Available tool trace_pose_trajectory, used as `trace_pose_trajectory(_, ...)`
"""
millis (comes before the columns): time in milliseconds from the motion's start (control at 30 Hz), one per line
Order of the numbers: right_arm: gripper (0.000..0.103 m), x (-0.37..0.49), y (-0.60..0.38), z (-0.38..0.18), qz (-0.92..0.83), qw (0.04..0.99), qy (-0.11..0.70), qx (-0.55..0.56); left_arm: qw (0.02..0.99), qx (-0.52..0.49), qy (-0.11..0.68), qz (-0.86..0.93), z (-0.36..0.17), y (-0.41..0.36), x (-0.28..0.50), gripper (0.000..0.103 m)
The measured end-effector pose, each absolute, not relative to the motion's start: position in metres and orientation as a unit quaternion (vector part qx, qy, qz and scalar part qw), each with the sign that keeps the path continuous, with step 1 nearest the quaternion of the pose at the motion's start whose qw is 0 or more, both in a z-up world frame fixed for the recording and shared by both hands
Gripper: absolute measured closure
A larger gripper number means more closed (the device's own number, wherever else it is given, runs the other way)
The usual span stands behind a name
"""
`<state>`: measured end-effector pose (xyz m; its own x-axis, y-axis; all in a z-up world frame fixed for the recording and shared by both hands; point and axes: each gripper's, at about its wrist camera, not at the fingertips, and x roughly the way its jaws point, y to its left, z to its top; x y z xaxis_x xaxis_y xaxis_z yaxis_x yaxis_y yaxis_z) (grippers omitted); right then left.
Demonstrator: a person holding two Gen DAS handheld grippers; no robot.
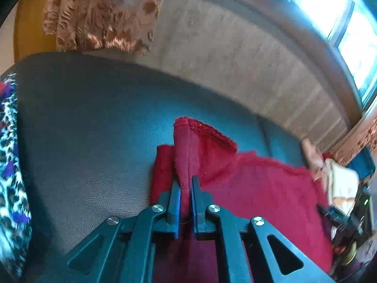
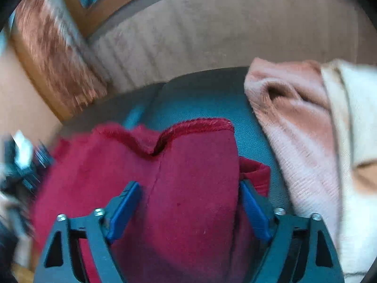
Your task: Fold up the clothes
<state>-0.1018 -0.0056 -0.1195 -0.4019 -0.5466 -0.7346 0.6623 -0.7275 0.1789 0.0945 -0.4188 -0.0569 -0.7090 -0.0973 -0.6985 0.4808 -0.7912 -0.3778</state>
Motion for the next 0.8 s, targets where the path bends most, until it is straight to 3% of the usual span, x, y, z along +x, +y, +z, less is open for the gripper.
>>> trace_pose_trajectory(33,0.046,-0.097,-0.006,-0.117,-0.840,0.358,0.088,0.398,0.176,0.327,0.289,-0.882,-0.052,-0.419,0.104,0.097)
trace_pose_trajectory(67,0.073,-0.095,-0.004,-0.113,-0.845,0.353,0.096,0.389,0.192,0.305,0.308,-0.880,-0.050,-0.423,0.116,0.097)
trace_pose_trajectory(100,0.084,-0.092,-0.002,-0.109,-0.851,0.349,0.104,0.380,0.201,0.306,0.319,-0.874,-0.054,-0.427,0.120,0.097)
trace_pose_trajectory(133,0.086,-0.092,0.001,-0.107,-0.854,0.343,0.104,0.376,0.202,0.325,0.323,-0.866,-0.062,-0.429,0.118,0.097)
trace_pose_trajectory(200,0.086,-0.097,0.006,-0.114,-0.853,0.333,0.096,0.391,0.207,0.376,0.308,-0.849,-0.090,-0.427,0.107,0.093)
trace_pose_trajectory(267,0.086,-0.096,0.006,-0.116,-0.854,0.329,0.100,0.390,0.217,0.366,0.285,-0.859,-0.093,-0.421,0.106,0.092)
trace_pose_trajectory(467,0.083,-0.093,0.018,-0.118,-0.851,0.336,0.081,0.395,0.194,0.354,0.333,-0.852,-0.102,-0.416,0.127,0.091)
trace_pose_trajectory(600,0.082,-0.081,0.037,-0.117,-0.838,0.358,0.052,0.408,0.187,0.361,0.327,-0.853,-0.098,-0.401,0.158,0.086)
trace_pose_trajectory(700,0.073,-0.076,0.059,-0.115,-0.821,0.375,0.006,0.431,0.205,0.360,0.328,-0.849,-0.086,-0.399,0.173,0.081)
trace_pose_trajectory(800,0.056,-0.067,0.072,-0.107,-0.820,0.374,0.001,0.434,0.246,0.330,0.317,-0.854,-0.063,-0.394,0.186,0.076)
